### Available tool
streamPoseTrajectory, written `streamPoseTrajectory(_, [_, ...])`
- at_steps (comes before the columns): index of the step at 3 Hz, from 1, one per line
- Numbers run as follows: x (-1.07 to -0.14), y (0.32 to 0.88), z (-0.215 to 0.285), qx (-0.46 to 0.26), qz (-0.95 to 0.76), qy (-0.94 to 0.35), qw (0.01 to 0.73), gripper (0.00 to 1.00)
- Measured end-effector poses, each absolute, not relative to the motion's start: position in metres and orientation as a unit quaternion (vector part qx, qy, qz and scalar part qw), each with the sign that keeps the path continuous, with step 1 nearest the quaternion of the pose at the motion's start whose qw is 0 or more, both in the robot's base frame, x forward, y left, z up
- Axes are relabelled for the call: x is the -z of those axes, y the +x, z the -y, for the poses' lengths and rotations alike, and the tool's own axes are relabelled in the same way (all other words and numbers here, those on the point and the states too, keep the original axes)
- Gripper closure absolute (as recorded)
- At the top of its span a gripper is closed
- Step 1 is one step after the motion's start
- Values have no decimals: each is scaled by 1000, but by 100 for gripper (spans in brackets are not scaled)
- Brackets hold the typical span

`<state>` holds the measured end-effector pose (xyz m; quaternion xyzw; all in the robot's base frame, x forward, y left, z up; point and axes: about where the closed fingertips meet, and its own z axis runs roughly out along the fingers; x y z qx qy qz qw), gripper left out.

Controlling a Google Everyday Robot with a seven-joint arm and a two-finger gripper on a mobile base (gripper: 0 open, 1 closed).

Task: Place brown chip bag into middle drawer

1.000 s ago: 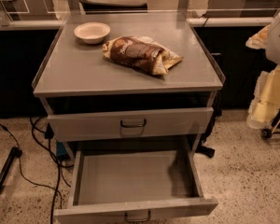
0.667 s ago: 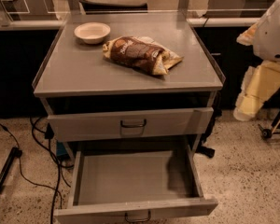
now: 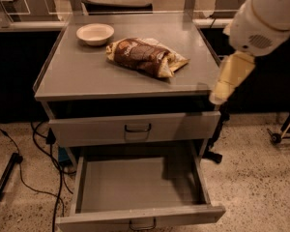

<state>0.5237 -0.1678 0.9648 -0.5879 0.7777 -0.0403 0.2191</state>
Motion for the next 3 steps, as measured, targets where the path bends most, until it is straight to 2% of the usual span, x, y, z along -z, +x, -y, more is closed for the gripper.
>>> streamPoseTrajectory(2, [-950,594,122,53,-778,-576,243,0])
streamPoseTrajectory(3, [-950,594,122,53,-778,-576,243,0])
